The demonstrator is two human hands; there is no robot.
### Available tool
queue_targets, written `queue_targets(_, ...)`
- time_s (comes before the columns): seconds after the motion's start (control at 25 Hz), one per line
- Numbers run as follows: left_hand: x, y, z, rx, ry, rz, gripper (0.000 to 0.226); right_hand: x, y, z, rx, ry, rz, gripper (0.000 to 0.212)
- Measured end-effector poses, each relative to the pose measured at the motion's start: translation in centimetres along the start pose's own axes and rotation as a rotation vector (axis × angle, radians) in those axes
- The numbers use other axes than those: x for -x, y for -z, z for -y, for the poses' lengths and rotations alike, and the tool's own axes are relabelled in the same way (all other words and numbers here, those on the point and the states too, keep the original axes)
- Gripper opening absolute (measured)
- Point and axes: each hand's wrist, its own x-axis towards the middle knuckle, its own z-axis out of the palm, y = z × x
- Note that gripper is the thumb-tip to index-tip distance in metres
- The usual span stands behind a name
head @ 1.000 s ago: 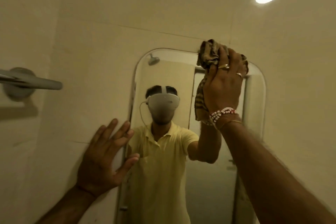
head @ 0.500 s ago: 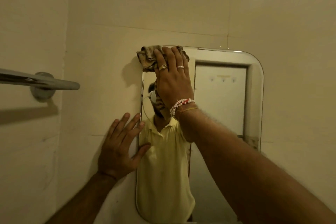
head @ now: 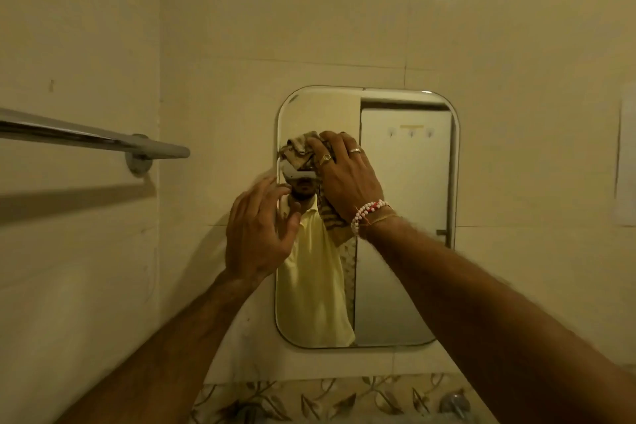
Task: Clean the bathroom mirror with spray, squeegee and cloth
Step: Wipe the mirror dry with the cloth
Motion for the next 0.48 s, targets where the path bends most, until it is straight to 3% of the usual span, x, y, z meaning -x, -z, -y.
queue_targets(0.2,1.4,-3.3,-6.2,0.114,-0.083,0.008,0.047,6.4,2.1,-3.6,0.084,-0.028,0.001,0.06)
queue_targets(0.48,4.1,-9.9,-20.2,0.323,-0.196,0.184,0.048,18.0,8.2,-14.5,0.168,-0.221,0.069,0.057)
